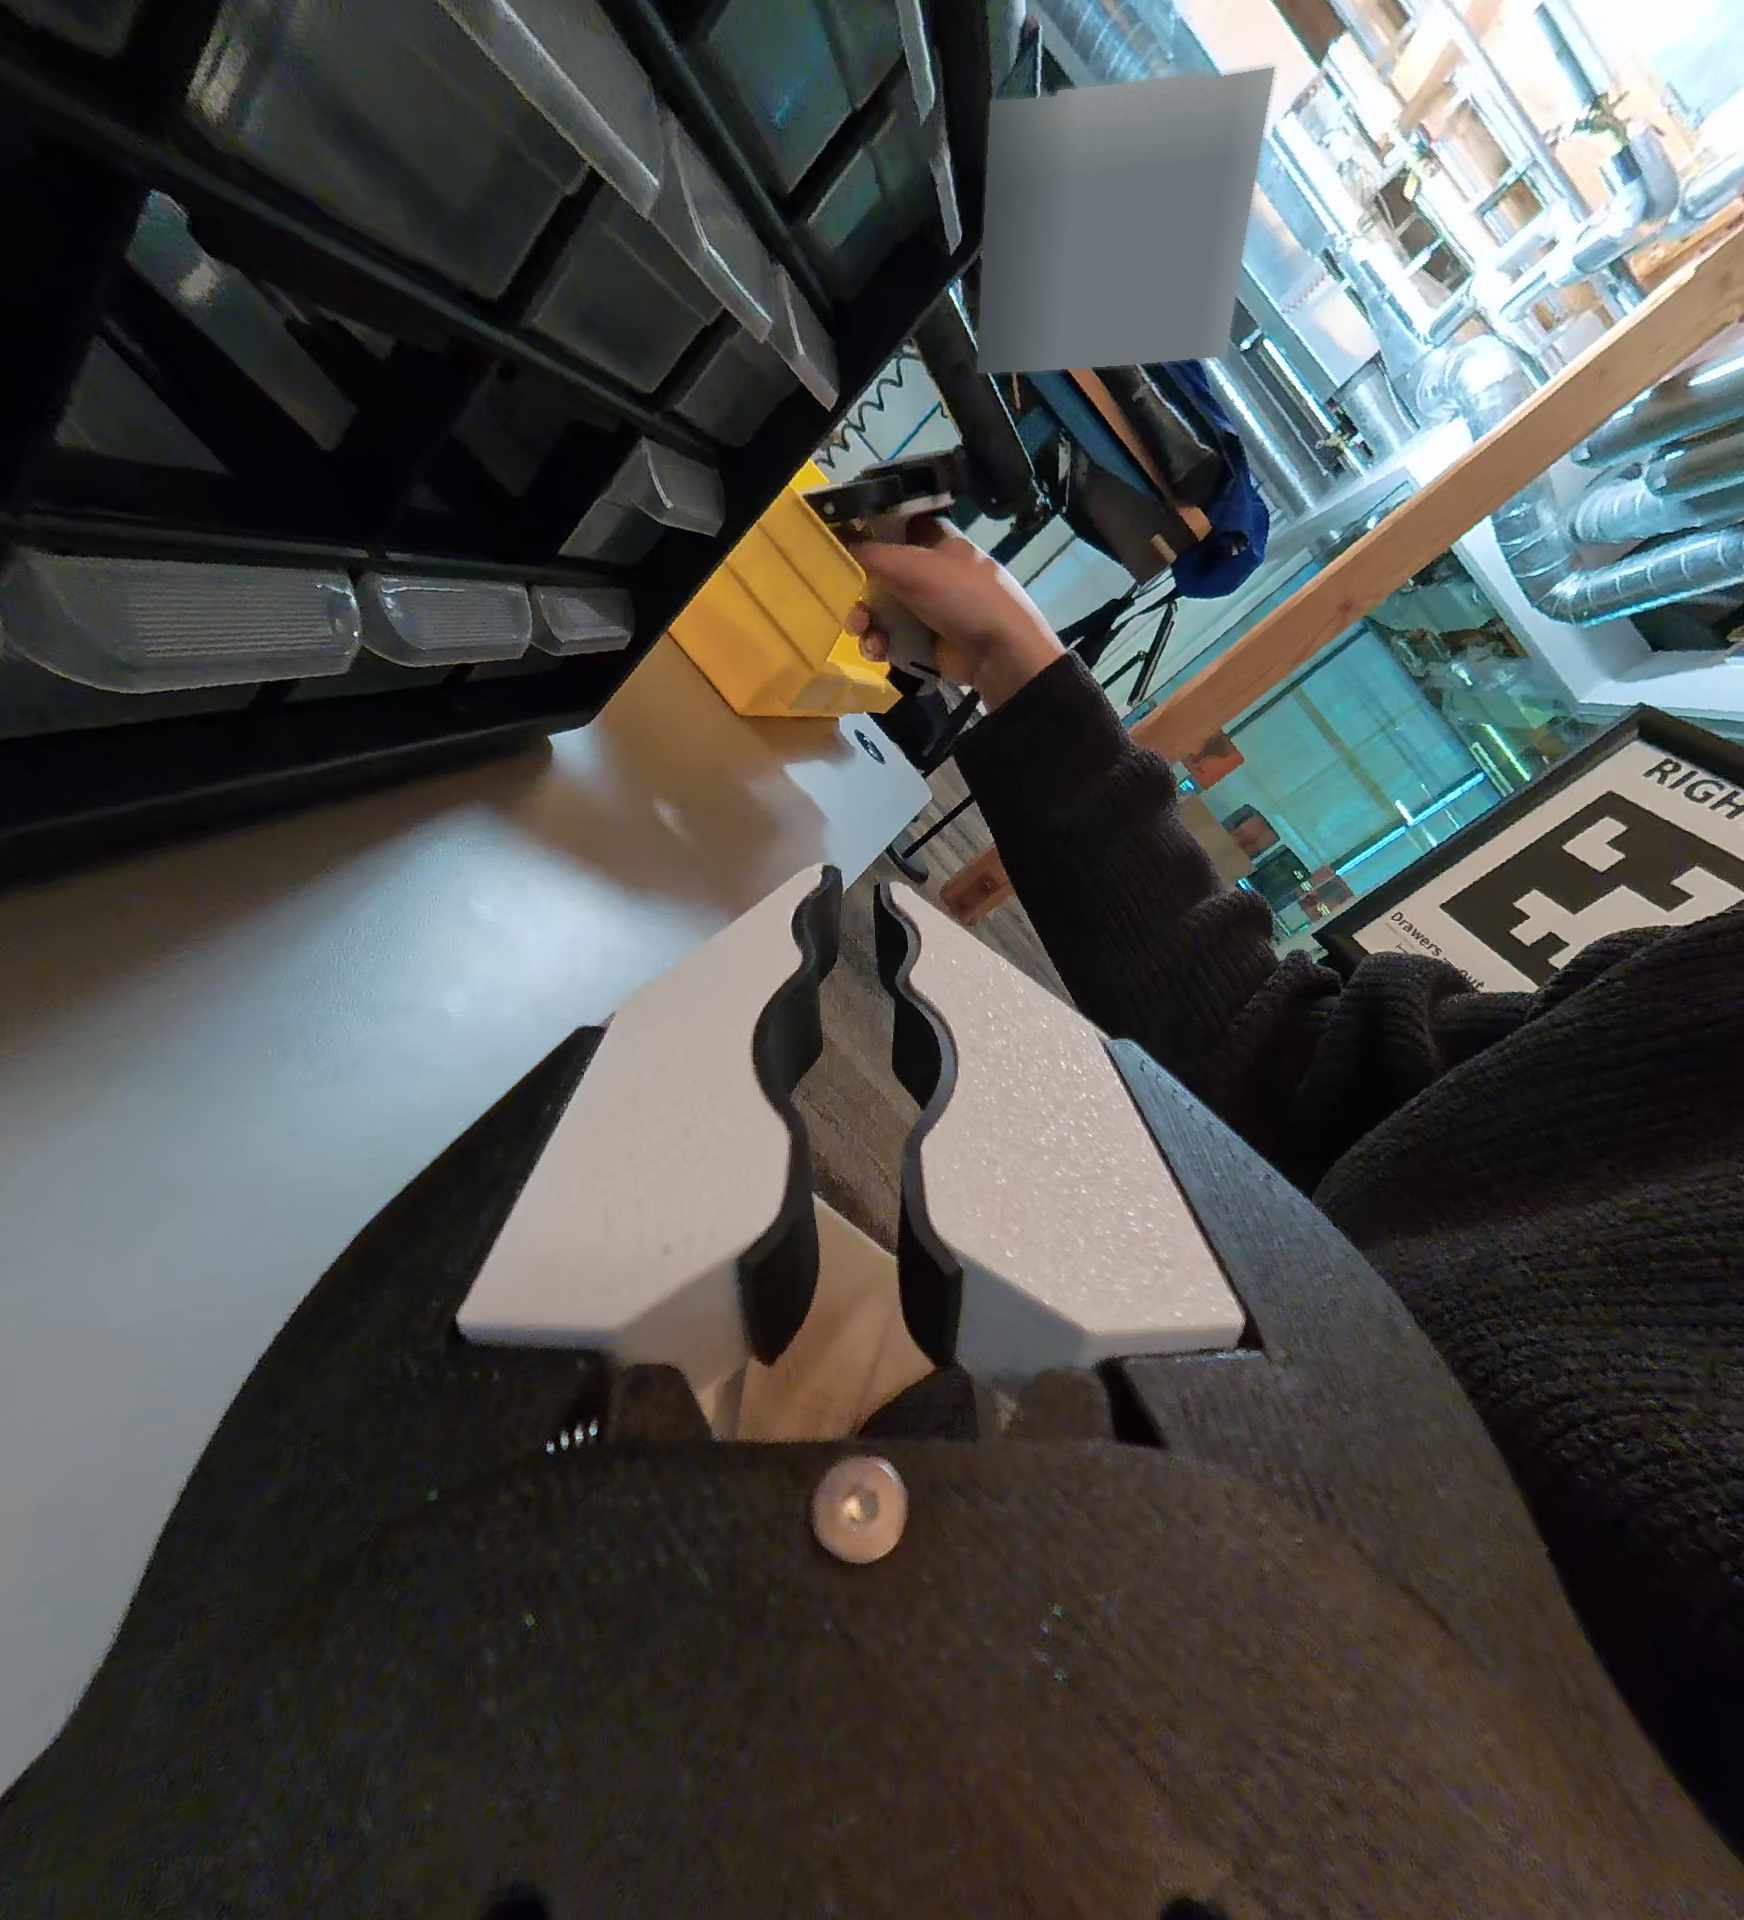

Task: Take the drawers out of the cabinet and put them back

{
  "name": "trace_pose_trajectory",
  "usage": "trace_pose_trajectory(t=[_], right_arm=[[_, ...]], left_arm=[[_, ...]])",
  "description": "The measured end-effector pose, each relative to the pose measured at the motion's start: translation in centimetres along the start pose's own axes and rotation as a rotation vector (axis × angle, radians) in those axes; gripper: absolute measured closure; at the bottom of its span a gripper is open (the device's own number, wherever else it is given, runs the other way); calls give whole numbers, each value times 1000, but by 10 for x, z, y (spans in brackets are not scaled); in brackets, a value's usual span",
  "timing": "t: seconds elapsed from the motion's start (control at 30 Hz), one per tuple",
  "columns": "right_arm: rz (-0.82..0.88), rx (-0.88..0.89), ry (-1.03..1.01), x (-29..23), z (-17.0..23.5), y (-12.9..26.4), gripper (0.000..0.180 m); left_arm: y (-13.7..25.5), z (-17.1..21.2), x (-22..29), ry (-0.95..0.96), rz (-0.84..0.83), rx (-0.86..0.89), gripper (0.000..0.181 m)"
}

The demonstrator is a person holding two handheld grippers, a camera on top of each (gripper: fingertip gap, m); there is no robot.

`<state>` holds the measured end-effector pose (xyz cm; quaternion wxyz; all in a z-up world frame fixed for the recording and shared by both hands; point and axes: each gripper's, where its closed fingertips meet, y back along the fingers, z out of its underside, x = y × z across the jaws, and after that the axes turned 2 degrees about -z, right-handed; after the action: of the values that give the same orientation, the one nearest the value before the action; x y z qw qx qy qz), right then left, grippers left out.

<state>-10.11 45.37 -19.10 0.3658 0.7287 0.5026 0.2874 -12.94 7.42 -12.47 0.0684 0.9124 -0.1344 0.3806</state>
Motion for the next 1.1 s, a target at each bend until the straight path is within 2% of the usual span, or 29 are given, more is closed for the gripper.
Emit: trace_pose_trajectory(t=[0.2, 0.3, 0.4, 0.5, 0.63, 0.77, 0.9, 0.97, 1.0, 1.1], right_arm=[[-2, -19, -39, 8, 5, -5, 133], [-19, 2, -66, 9, 4, 4, 131], [14, 154, -44, 6, -25, 36, 135], [82, 327, 72, -12, -57, 82, 138], [99, 469, 231, -66, -67, 124, 132], [-49, 604, 306, -152, -40, 131, 139], [-273, 599, 365, -236, 20, 102, 144], [-319, 589, 397, -257, 36, 93, 141], [-311, 580, 430, -261, 37, 93, 135], [-234, 644, 489, -251, 29, 99, 139]], left_arm=[[-3, 6, -1, 13, 4, -24, 178], [-4, 7, 0, 2, 6, -32, 178], [-4, 7, -1, -18, 0, -37, 178], [-4, 6, -1, -28, -6, -35, 178], [-5, 8, -4, -60, -25, -47, 178], [-10, 15, -12, -135, -65, -92, 173], [-21, 17, -22, -215, -136, -92, 163], [-31, 14, -27, -243, -196, -69, 155], [-37, 12, -28, -265, -218, -54, 153], [-62, 4, -32, -351, -283, -17, 149]])
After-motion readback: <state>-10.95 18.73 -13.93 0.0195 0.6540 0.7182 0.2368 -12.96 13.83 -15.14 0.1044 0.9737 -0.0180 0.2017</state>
